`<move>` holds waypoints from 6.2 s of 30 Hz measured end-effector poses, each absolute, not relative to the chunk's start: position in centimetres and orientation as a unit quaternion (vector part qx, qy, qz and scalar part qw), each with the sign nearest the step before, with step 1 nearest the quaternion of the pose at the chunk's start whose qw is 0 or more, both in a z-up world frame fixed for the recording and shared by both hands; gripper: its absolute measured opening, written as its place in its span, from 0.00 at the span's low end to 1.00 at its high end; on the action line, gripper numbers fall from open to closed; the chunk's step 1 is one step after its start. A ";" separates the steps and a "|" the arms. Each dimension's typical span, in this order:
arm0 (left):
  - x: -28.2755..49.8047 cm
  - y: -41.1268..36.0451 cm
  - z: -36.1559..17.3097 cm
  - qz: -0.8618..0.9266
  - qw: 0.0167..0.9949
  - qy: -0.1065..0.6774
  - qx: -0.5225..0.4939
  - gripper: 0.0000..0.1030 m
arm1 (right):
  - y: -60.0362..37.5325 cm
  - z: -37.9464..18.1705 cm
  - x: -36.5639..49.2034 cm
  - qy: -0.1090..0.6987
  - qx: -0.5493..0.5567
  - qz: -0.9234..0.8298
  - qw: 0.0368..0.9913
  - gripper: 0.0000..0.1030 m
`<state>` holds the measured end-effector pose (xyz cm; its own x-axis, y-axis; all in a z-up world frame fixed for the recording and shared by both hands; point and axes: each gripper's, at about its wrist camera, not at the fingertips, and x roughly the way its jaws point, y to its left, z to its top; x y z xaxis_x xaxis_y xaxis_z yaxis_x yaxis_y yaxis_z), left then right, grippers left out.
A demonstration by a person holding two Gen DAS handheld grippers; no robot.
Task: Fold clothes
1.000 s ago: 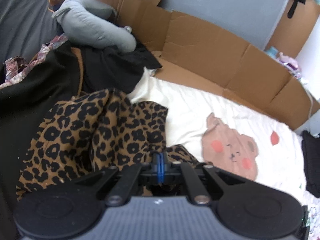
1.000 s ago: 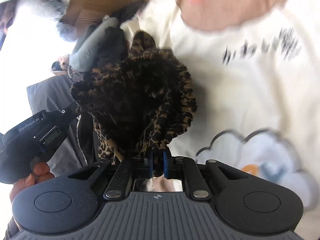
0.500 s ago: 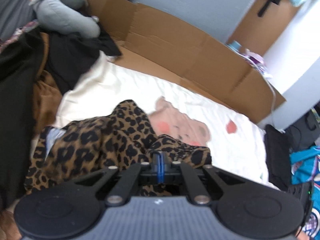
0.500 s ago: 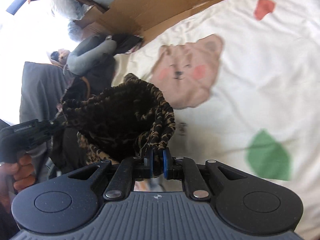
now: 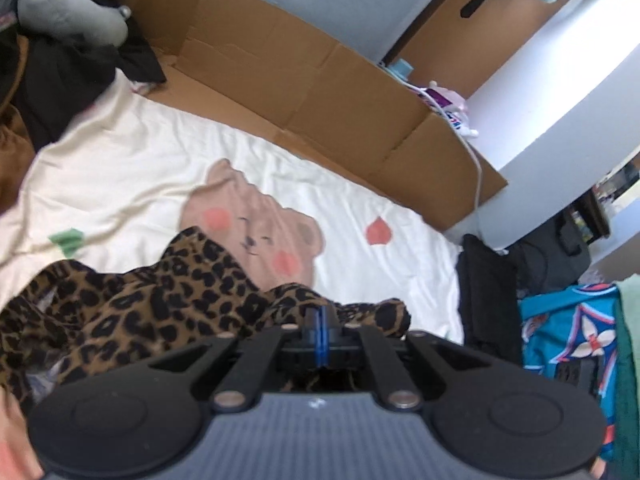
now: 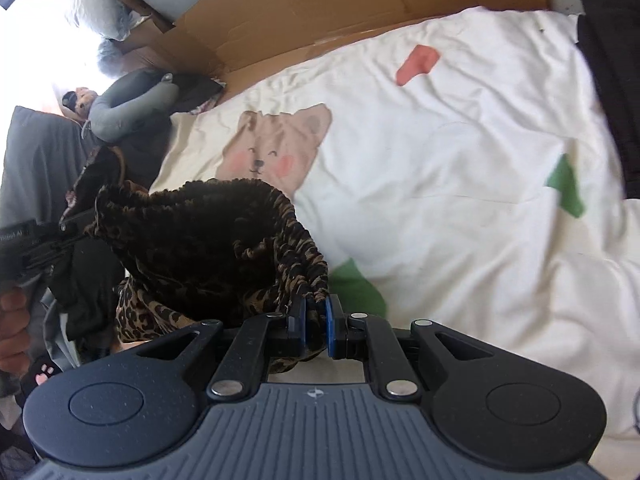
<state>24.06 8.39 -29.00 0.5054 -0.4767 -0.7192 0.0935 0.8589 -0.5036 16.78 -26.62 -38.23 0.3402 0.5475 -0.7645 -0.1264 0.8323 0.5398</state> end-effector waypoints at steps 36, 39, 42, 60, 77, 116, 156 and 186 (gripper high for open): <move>30.6 3.3 -32.7 -0.231 0.826 0.493 -0.142 0.11 | -33.1 -41.0 15.2 0.502 0.362 -0.005 0.785 0.54; 30.0 3.8 -32.1 -0.228 0.840 0.476 -0.125 0.40 | -32.7 -41.8 15.1 0.509 0.384 -0.011 0.770 0.59; 30.0 4.3 -31.8 -0.241 0.838 0.471 -0.132 0.42 | -32.1 -42.5 15.2 0.517 0.383 -0.019 0.765 0.59; 30.1 -2.7 -34.3 -0.322 0.815 0.476 -0.079 0.65 | -32.5 -45.0 14.5 0.518 0.437 -0.064 0.733 0.61; 32.1 0.2 -36.8 -0.264 0.821 0.502 -0.069 0.06 | -31.9 -45.1 16.9 0.529 0.365 0.004 0.766 0.08; 41.4 13.7 -35.5 -0.095 0.863 0.487 -0.096 0.04 | -23.6 -39.1 41.1 0.477 0.040 0.127 0.869 0.08; 32.5 9.9 -35.5 -0.158 0.855 0.476 -0.133 0.62 | -24.6 -38.4 25.4 0.434 0.309 0.105 0.840 0.44; 24.5 -2.0 -34.3 -0.299 0.820 0.472 -0.125 0.05 | -22.9 -38.7 19.9 0.494 0.385 0.165 0.762 0.62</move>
<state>24.53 -2.02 -34.34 0.3744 -0.6084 -0.6998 0.3730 0.7898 -0.4870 19.94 -22.93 -38.73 0.4579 0.6316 -0.6256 0.1289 0.6491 0.7497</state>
